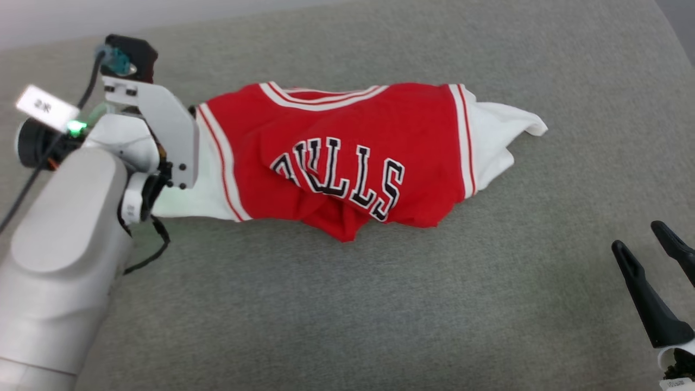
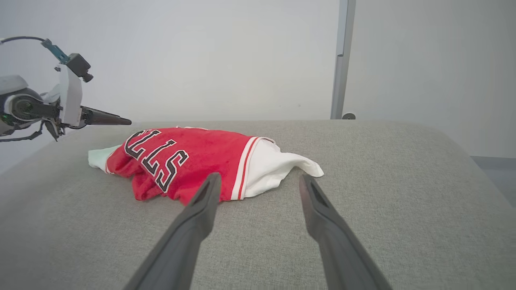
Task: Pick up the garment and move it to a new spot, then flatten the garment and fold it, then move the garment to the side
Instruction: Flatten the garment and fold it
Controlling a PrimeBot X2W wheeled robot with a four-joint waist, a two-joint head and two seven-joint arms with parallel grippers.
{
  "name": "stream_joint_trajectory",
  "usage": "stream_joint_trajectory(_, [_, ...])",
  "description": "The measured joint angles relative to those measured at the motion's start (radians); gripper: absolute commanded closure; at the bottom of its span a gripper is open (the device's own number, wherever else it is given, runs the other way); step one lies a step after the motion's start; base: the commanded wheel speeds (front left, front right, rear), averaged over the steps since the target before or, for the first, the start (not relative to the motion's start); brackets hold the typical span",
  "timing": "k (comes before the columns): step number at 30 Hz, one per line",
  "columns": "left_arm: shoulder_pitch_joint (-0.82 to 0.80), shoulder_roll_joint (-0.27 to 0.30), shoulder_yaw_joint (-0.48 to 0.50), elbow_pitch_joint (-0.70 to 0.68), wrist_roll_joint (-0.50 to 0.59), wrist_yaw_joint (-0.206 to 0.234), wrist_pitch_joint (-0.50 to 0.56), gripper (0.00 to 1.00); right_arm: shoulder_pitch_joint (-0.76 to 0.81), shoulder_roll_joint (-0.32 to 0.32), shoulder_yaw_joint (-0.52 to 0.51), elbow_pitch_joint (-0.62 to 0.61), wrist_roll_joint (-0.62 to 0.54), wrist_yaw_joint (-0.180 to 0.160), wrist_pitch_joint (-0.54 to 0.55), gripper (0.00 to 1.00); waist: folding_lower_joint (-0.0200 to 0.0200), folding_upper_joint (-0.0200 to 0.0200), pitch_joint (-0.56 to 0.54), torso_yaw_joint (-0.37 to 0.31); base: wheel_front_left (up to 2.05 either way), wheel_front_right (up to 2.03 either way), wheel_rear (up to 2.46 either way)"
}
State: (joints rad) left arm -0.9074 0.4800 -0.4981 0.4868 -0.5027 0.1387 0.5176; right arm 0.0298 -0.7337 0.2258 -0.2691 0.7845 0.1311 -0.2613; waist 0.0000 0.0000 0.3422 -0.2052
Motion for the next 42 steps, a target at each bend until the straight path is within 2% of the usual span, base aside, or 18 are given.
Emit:
stream_joint_trajectory(7, [-0.022,0.013,-0.017,0.057,-0.045,-0.002,0.222,0.0,-0.011,-0.005,0.004,0.005,0.014,0.0,0.0,0.0,0.0,0.0,0.054,-0.046,0.0,0.0,0.0])
stream_joint_trajectory(11, [-0.046,0.039,-0.022,0.052,-0.049,-0.017,0.255,0.0,-0.019,-0.009,0.005,0.005,0.016,0.0,0.0,0.0,0.0,0.0,0.073,-0.055,0.0,0.0,0.0])
stream_joint_trajectory(17, [-0.049,0.026,-0.017,0.038,-0.063,0.017,0.302,0.0,-0.023,-0.019,0.006,0.0,0.023,0.0,0.0,0.0,0.0,0.0,0.086,-0.049,0.0,0.0,0.0])
stream_joint_trajectory(18, [-0.048,0.023,-0.011,0.035,-0.072,0.023,0.306,0.15,-0.028,-0.023,0.008,-0.002,0.024,0.0,0.0,0.0,0.0,0.0,0.088,-0.047,0.0,0.0,0.0])
stream_joint_trajectory(19, [-0.048,0.021,-0.007,0.032,-0.081,0.023,0.311,0.64,-0.036,-0.031,0.011,-0.008,0.023,0.0,0.0,0.0,0.0,0.0,0.092,-0.045,0.0,0.0,0.0])
stream_joint_trajectory(20, [-0.049,0.021,-0.005,0.03,-0.089,0.019,0.316,0.98,-0.045,-0.043,0.012,-0.014,0.023,0.0,0.0,0.0,0.0,0.0,0.095,-0.043,0.0,0.0,0.0])
stream_joint_trajectory(23, [-0.058,0.012,-0.007,0.017,-0.091,0.02,0.323,1.0,-0.094,-0.084,0.018,-0.02,0.023,0.0,0.0,0.0,0.0,0.0,0.108,-0.034,0.0,0.0,0.0])
stream_joint_trajectory(26, [-0.07,-0.012,-0.013,0.006,-0.094,0.023,0.315,1.0,-0.171,-0.156,0.059,0.004,0.025,0.0,0.0,0.0,0.0,0.0,0.122,-0.019,0.0,0.0,0.0])
stream_joint_trajectory(32, [-0.114,-0.071,-0.046,-0.001,-0.072,0.027,0.291,1.0,-0.418,-0.309,0.228,0.115,0.086,0.0,0.026,0.0,0.0,0.0,0.153,0.031,0.0,0.0,0.0])
stream_joint_trajectory(36, [-0.153,-0.121,-0.072,0.002,-0.057,0.021,0.27,1.0,-0.634,-0.34,0.369,0.183,0.137,0.0,0.107,0.0,0.0,0.0001,0.177,0.073,0.0,0.0,0.0])
stream_joint_trajectory(42, [-0.203,-0.194,-0.116,0.012,-0.039,0.009,0.247,1.0,-0.929,-0.31,0.59,0.335,0.173,0.0,0.251,0.0,0.0,0.0,0.214,0.139,0.0,0.0,0.0])
